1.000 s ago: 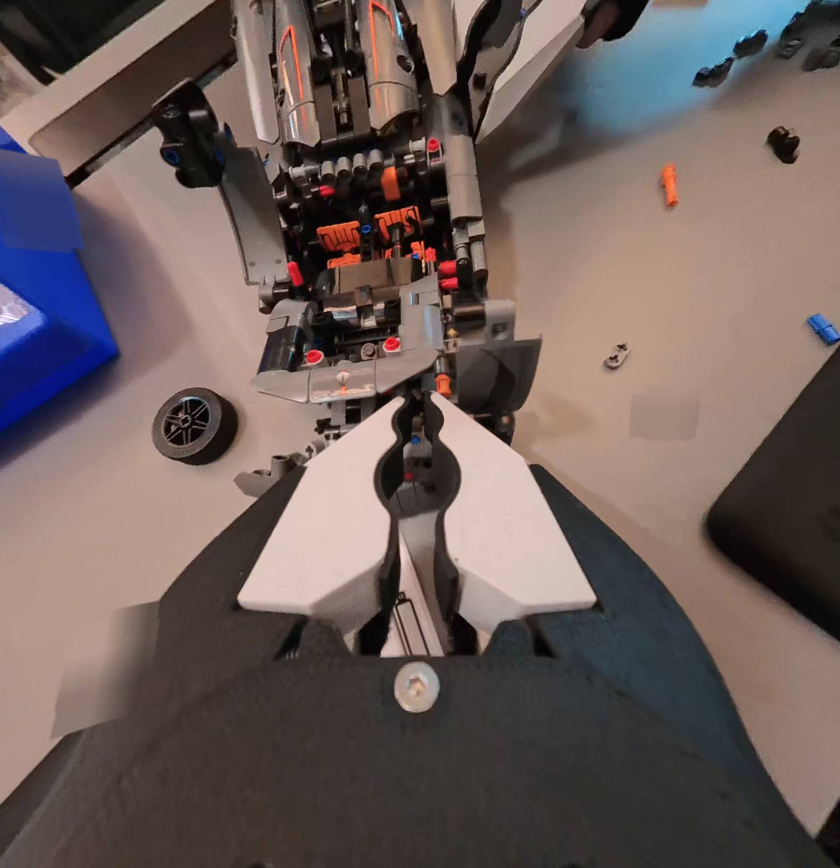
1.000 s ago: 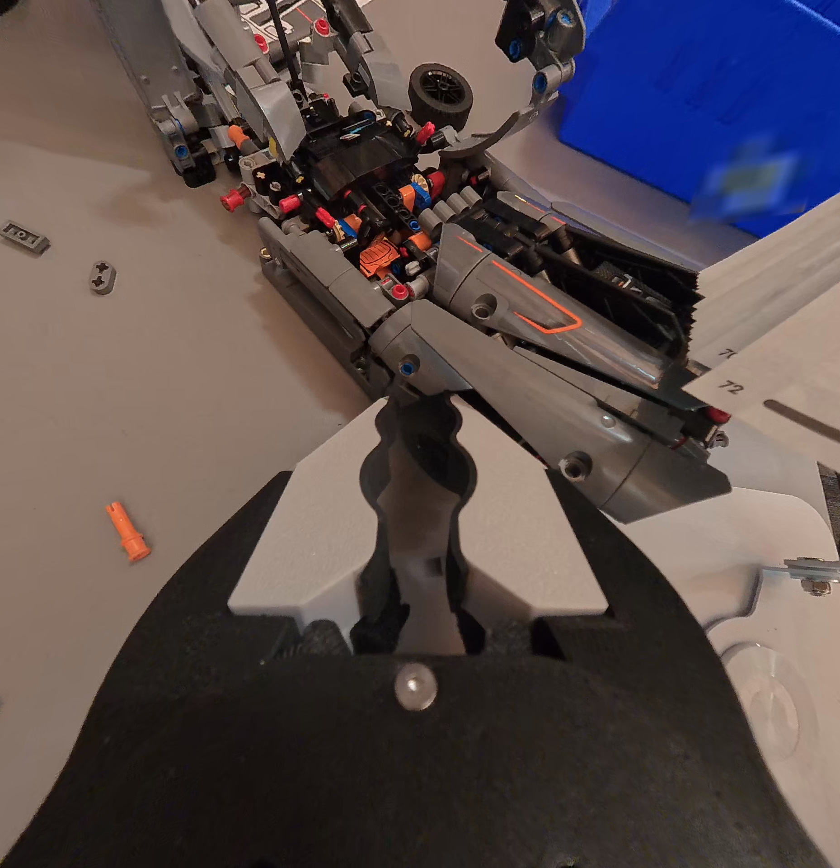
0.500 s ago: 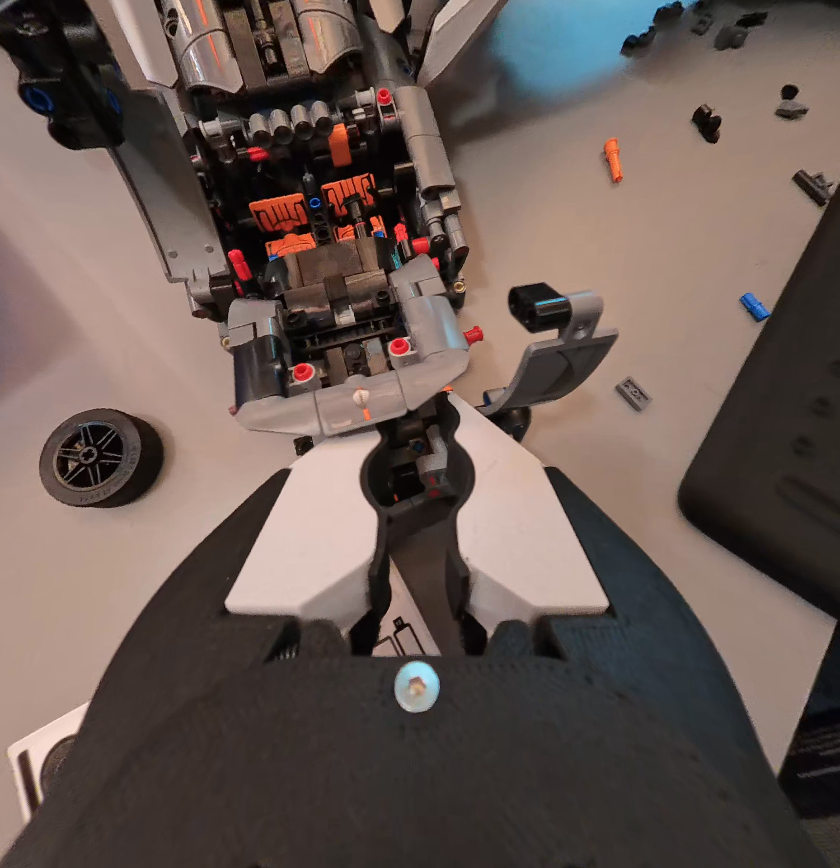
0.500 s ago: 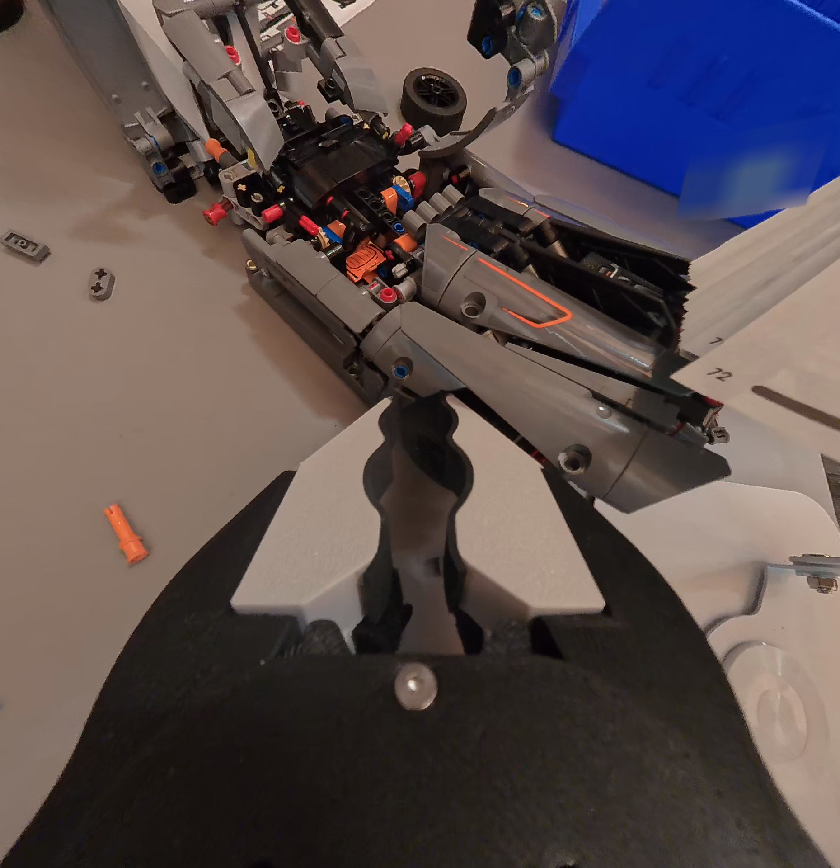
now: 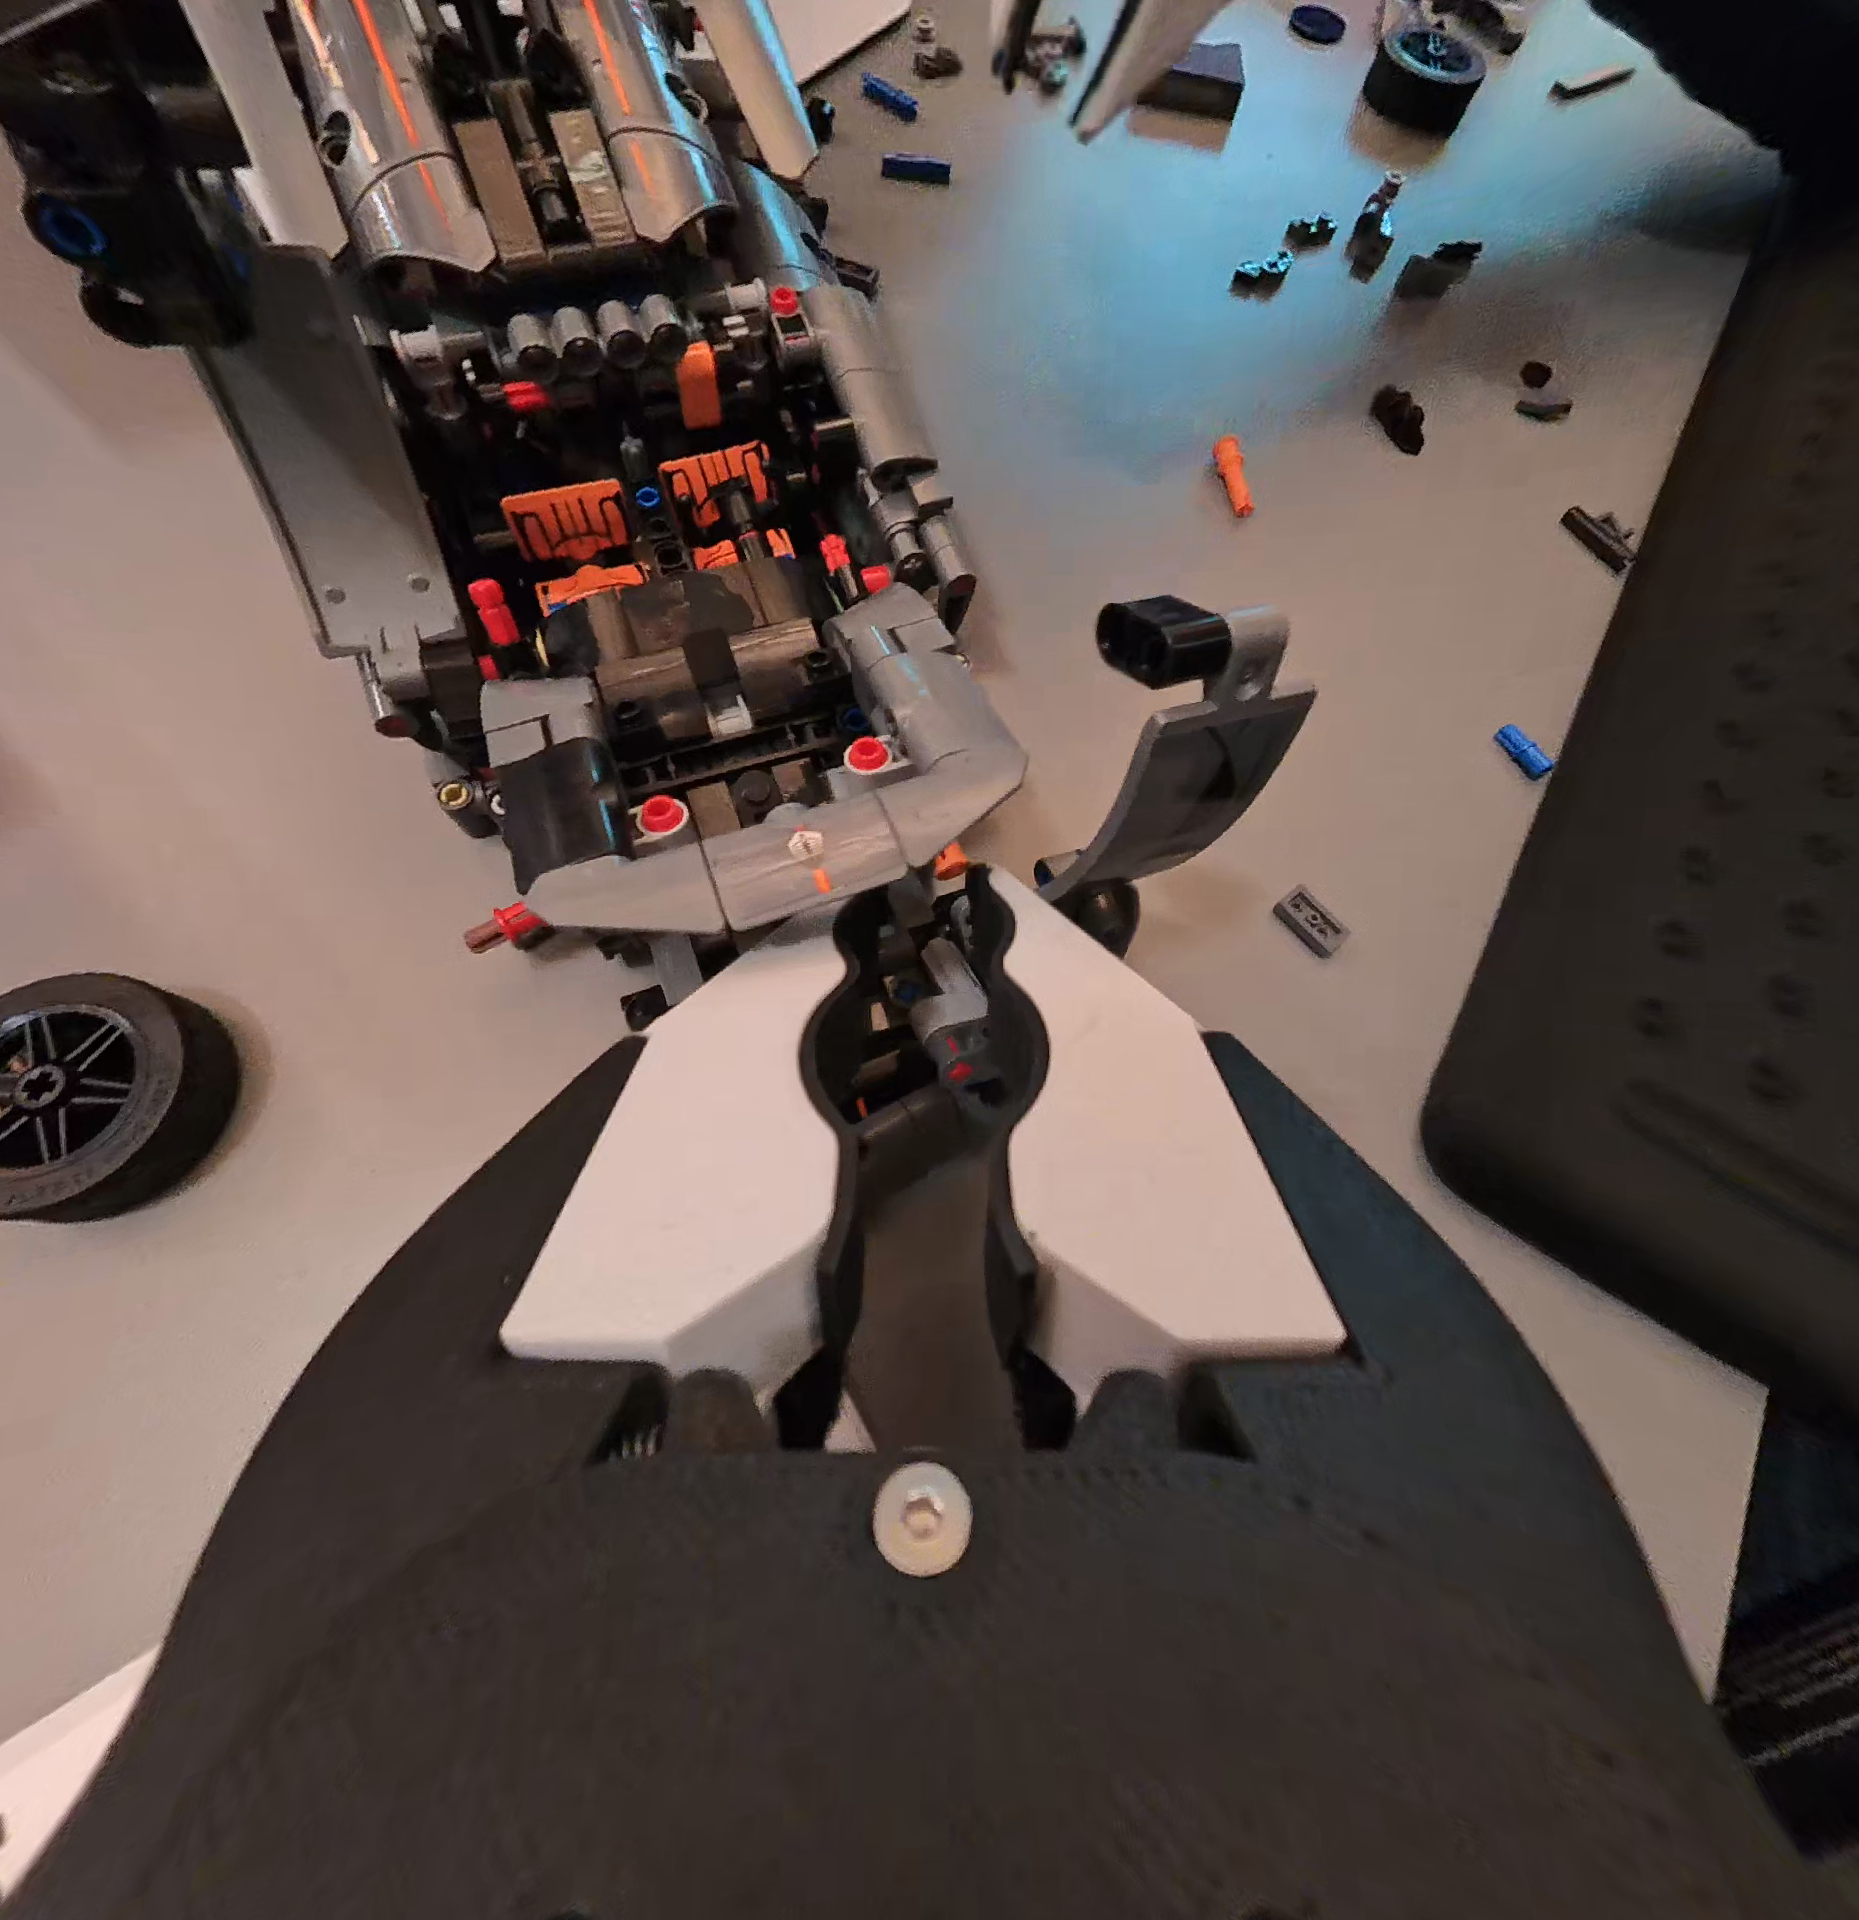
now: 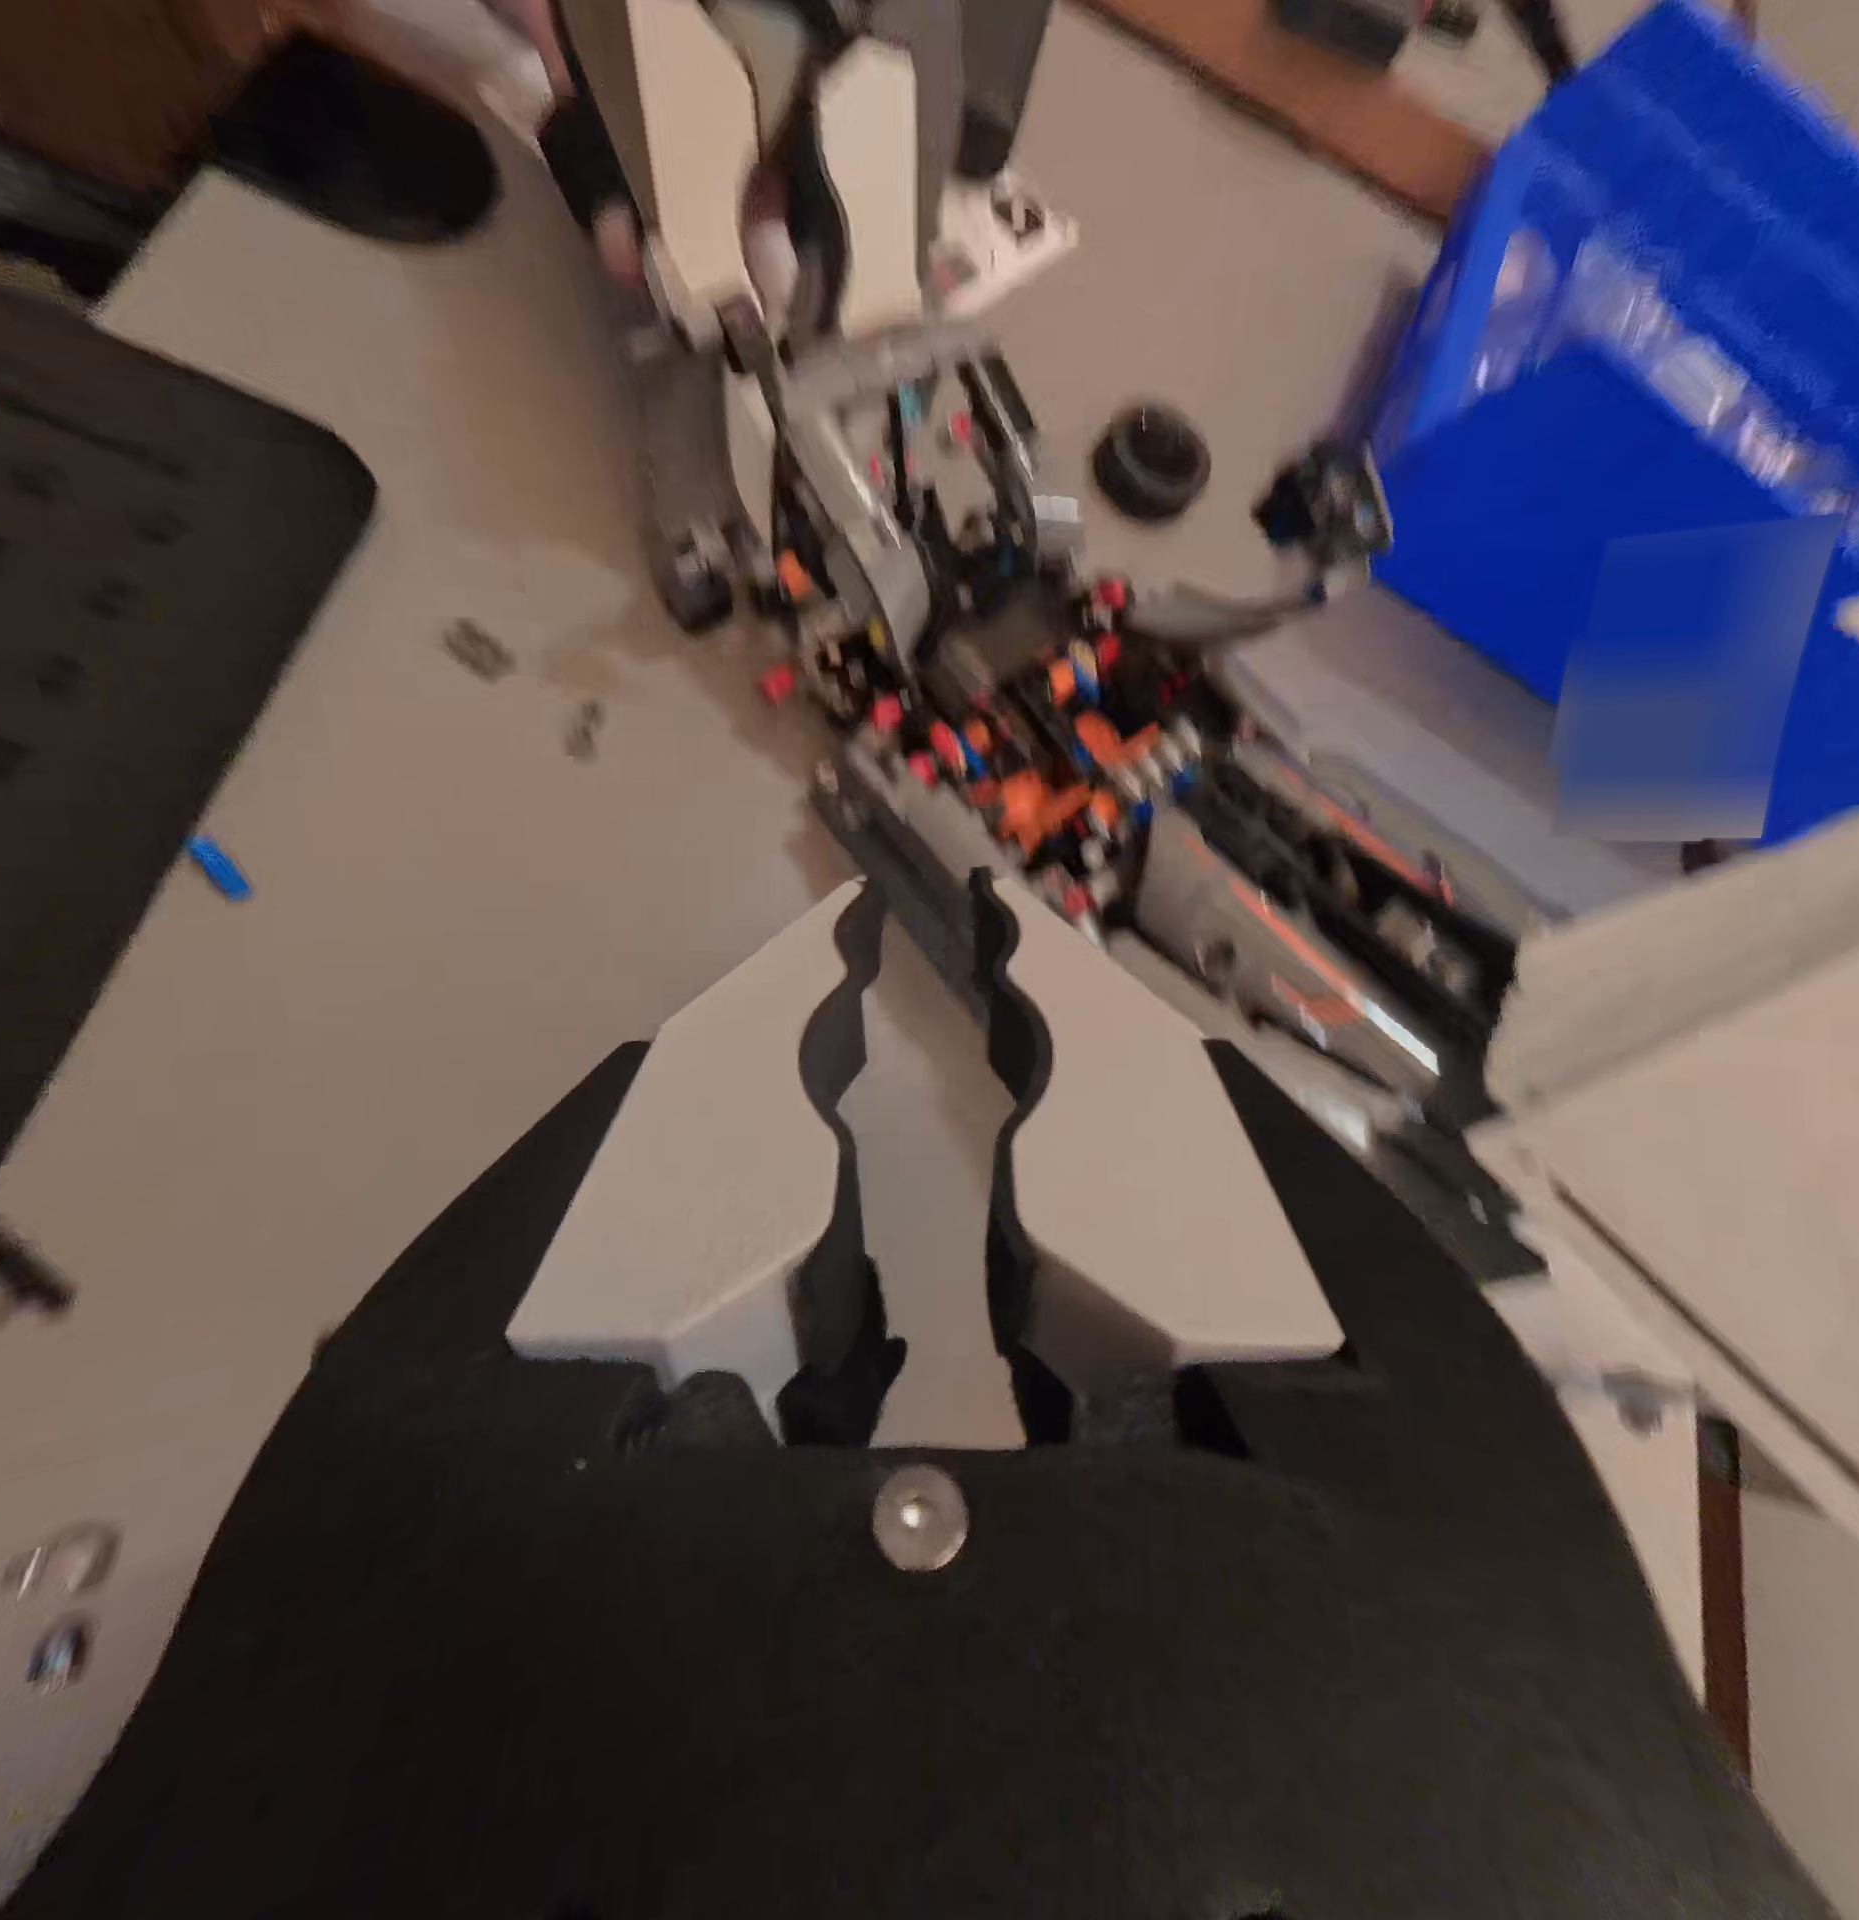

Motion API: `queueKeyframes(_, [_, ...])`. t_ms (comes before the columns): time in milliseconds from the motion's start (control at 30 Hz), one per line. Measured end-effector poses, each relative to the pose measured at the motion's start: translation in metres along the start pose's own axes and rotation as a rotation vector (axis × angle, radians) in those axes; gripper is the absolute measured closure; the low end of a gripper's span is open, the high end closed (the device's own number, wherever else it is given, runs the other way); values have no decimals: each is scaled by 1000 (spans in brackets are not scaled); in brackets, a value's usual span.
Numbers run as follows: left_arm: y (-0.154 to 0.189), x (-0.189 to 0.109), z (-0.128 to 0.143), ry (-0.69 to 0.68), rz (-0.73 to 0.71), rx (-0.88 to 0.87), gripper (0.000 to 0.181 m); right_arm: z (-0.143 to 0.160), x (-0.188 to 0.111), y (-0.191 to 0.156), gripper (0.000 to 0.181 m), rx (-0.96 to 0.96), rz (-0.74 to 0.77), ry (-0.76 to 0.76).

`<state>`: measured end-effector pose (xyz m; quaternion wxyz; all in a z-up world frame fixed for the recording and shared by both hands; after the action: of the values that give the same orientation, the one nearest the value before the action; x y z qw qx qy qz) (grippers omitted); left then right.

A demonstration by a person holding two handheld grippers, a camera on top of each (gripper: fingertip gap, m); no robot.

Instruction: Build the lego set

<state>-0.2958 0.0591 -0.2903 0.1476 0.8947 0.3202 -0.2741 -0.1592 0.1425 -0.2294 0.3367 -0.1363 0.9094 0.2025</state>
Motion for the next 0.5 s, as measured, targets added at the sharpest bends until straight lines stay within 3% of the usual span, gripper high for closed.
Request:
queueKeyframes(67, [1, -1, -2, 21, 13, -8, 167, -21, 18, -12, 147, -73, 44, 55])
queueKeyframes(133, [1, 0, -3, 34, 12, -16, 166, -30, 39, -16, 148, -157, 135, 70])
queueKeyframes(300, [7, 7, 0, -8, 11, 10, 168, -28, 84, -24, 129, -208, 156, 64])
queueKeyframes(500, [10, 13, -7, 9, -34, 43, 171, -23, 101, -20, 123, -189, 194, 60])
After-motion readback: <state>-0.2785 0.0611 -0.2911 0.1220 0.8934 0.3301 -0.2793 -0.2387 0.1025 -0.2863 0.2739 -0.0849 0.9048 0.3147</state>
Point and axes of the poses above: each gripper's, where its closed fingertips meet, x out along the fingers, z out of its underside, y = z × x across the jaws, the point moved 3 cm from there along -x, back along the fingers
